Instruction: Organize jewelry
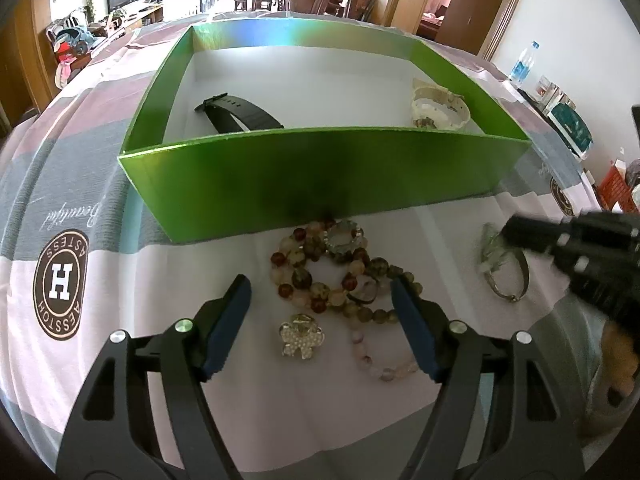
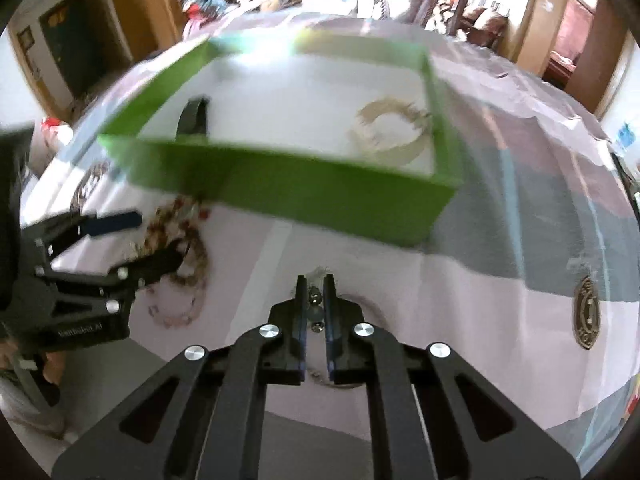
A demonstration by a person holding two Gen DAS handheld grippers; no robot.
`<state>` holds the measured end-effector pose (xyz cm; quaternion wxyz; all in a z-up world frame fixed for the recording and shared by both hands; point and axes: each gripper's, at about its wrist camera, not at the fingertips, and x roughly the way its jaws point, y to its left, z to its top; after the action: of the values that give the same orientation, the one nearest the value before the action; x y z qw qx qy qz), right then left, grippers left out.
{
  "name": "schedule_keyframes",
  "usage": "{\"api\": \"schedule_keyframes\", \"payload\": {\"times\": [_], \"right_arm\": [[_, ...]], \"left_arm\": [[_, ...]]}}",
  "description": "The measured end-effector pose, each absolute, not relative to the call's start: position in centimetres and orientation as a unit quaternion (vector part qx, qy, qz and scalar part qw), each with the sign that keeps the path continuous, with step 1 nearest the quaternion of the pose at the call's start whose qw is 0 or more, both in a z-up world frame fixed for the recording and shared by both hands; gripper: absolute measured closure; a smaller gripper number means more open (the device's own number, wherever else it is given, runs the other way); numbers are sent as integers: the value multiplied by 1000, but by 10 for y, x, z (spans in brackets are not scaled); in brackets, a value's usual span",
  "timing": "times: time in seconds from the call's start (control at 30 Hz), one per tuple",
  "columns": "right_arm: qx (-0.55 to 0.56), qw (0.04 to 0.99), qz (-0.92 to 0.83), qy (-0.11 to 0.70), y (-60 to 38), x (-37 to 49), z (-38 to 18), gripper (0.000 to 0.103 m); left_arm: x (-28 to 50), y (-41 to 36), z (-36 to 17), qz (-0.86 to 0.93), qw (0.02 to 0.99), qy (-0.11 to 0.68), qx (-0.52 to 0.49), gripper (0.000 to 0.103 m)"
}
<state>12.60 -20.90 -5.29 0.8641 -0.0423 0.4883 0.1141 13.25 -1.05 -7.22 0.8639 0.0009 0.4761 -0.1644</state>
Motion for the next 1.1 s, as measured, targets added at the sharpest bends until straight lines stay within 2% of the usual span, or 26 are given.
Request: {"api": "schedule_keyframes", "payload": {"times": [0.2,0.5,0.6,0.63,0.7,0.73,0.9,1.03,1.1], "right_arm": [[-5,885,64,462,-244,133,-31,95],[13,862,36,506,-260,155,-68,95],[19,865,41,500,-260,152,-66,93],[20,866,41,498,-262,151,-65,92],[23,867,39,496,-263,150,-66,89],[27,866,37,497,-266,151,-66,86],[42,862,31,504,-272,155,-72,84],[40,860,33,507,-271,156,-74,84],[40,860,33,507,-271,155,-75,84]], "left_arm": [[127,-9,-68,-167,868,467,3,30],[126,-13,-65,-165,869,466,12,33],[128,-17,-68,-164,867,470,18,43],[130,-19,-70,-161,865,475,20,50],[132,-19,-72,-159,864,478,19,55],[132,-19,-72,-162,864,477,15,61],[132,-18,-70,-165,865,473,10,70],[130,-18,-62,-170,872,459,5,93],[131,-17,-59,-168,874,456,1,97]]}}
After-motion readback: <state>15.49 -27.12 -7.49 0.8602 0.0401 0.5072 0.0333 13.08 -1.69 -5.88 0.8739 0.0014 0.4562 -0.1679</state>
